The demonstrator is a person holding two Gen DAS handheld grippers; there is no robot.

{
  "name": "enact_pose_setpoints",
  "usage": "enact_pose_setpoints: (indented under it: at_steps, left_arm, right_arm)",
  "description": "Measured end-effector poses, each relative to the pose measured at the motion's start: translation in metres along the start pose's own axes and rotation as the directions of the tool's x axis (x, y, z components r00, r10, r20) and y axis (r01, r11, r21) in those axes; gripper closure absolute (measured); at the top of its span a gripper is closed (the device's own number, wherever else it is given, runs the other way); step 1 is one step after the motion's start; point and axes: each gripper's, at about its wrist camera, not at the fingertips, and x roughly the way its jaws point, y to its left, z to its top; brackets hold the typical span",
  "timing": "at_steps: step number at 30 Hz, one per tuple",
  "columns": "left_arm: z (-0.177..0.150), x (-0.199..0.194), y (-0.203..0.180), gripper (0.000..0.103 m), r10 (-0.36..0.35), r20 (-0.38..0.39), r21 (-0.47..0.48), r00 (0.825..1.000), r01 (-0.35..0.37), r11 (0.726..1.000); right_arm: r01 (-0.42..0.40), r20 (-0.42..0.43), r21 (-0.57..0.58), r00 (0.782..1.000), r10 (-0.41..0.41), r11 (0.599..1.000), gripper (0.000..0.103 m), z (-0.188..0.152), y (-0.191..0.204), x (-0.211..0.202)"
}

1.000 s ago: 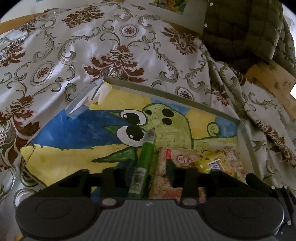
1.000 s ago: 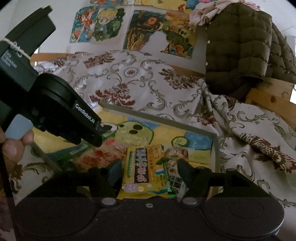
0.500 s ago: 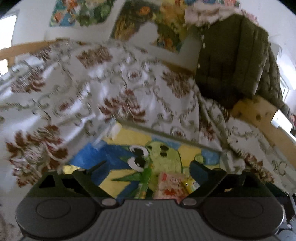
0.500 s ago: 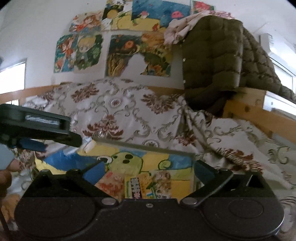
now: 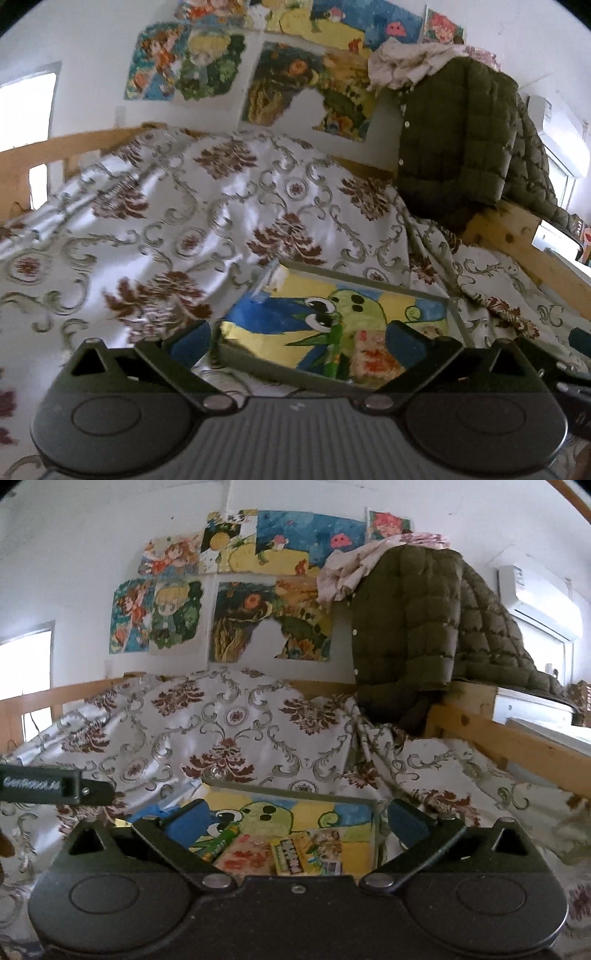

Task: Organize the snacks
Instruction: 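Withdraw both tools from the tray back toward the snack pile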

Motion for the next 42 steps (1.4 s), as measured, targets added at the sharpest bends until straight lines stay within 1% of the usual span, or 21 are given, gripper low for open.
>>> enact_pose_setpoints:
  at_steps: [2,5,9,18,22,28,34,42]
  left_arm:
    - [-0.005,-0.014,0.007,0.001,0.024,0.024,-0.003,0.999,-0.023,1.0]
    - [-0.009,-0.03,0.016,0.001,0.047,0.038,-0.005,0.998,-0.047,0.999]
    - [-0.013,-0.052,0.027,0.001,0.052,0.044,0.007,0.998,-0.053,0.999]
    - [-0.027,-0.101,0.042,0.001,0.05,0.087,0.054,0.995,-0.054,0.997]
    - [-0.037,-0.123,0.047,0.0,0.056,0.095,0.078,0.994,-0.063,0.995]
    - [-0.055,-0.15,0.051,0.0,0.074,0.092,0.138,0.993,-0.087,0.987]
    - [-0.073,-0.17,0.063,0.0,0.068,0.07,0.141,0.995,-0.078,0.987]
    - [-0.092,-0.186,0.079,0.0,0.072,0.069,0.151,0.995,-0.082,0.985]
  right_arm:
    - [0.003,0.014,0.006,1.0,-0.003,1.0,0.001,-0.002,0.005,-0.011]
    - [0.005,0.03,0.005,1.0,-0.005,1.0,0.001,-0.004,0.013,-0.027]
    - [-0.004,0.039,0.004,0.999,0.004,1.0,0.001,-0.007,0.024,-0.044]
    - [-0.006,0.033,0.008,0.999,0.006,1.0,0.001,-0.017,0.043,-0.079]
    - [-0.004,0.022,0.043,1.0,0.003,0.999,0.001,-0.024,0.047,-0.096]
    - [-0.007,0.005,0.074,1.0,0.007,0.997,0.001,-0.033,0.055,-0.119]
    - [-0.011,-0.016,0.079,1.0,0.012,0.997,0.001,-0.043,0.063,-0.141]
    - [0.007,-0.036,0.075,0.999,-0.004,0.997,0.001,-0.058,0.066,-0.166]
